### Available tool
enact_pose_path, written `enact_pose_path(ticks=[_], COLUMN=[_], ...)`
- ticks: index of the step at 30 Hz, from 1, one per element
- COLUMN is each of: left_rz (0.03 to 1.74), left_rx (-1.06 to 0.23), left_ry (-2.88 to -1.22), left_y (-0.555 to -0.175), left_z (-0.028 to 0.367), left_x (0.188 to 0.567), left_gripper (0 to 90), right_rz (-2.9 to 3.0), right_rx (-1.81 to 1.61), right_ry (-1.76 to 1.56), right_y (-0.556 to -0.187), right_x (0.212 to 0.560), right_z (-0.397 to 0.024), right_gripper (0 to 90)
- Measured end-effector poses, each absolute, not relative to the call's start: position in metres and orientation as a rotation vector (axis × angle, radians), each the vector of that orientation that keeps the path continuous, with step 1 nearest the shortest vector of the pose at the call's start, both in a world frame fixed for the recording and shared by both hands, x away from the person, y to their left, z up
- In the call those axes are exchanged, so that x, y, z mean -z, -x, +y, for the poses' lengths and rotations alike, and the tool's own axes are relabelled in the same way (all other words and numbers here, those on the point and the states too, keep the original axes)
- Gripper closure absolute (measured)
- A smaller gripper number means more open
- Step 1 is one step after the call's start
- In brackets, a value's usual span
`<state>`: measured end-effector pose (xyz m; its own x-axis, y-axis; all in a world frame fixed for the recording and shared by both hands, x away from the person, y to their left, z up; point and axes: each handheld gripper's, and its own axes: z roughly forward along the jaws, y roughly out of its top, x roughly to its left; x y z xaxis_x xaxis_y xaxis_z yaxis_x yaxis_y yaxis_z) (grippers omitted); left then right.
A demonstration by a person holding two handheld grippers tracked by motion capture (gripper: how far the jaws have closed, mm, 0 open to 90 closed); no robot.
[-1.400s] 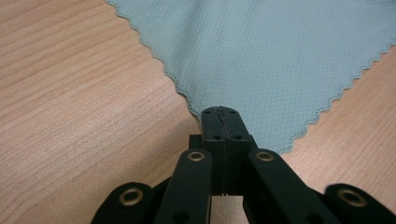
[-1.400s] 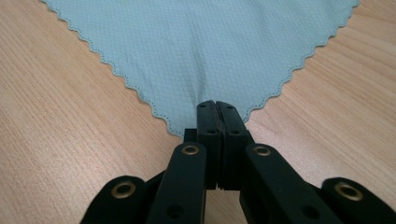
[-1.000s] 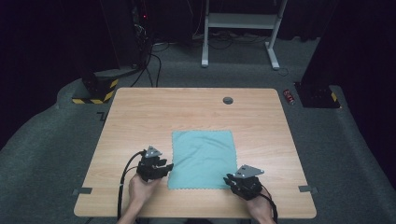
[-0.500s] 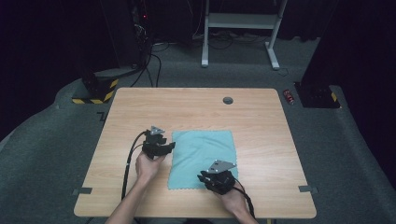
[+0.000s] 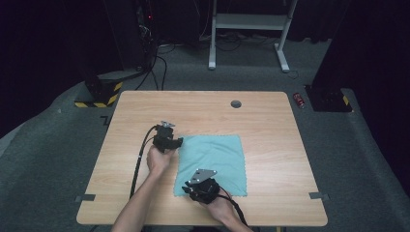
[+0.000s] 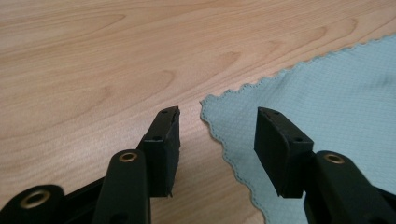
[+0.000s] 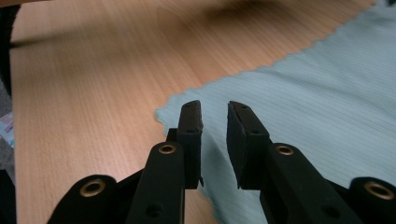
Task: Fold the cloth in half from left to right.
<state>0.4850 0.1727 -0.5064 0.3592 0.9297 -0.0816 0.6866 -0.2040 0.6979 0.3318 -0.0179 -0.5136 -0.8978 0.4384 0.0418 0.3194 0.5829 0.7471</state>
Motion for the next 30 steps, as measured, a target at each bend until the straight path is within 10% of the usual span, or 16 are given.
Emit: enact_pose_path(ticks=[16, 30], left_rz=[1.377, 1.313], left_rx=[-0.516, -0.483], left_ry=[-2.032, -2.048], left_y=[-0.496, -0.495], left_z=[0.157, 0.153], left_x=[0.514, 0.514], left_gripper=[54.7, 82.0], right_rz=[2.708, 2.645], right_rx=[-1.158, -1.065], right_ry=[-0.588, -0.531], right_y=[-0.325, -0.319], right_x=[0.521, 0.520], right_z=[0.015, 0.018], right_gripper=[67.2, 88.5])
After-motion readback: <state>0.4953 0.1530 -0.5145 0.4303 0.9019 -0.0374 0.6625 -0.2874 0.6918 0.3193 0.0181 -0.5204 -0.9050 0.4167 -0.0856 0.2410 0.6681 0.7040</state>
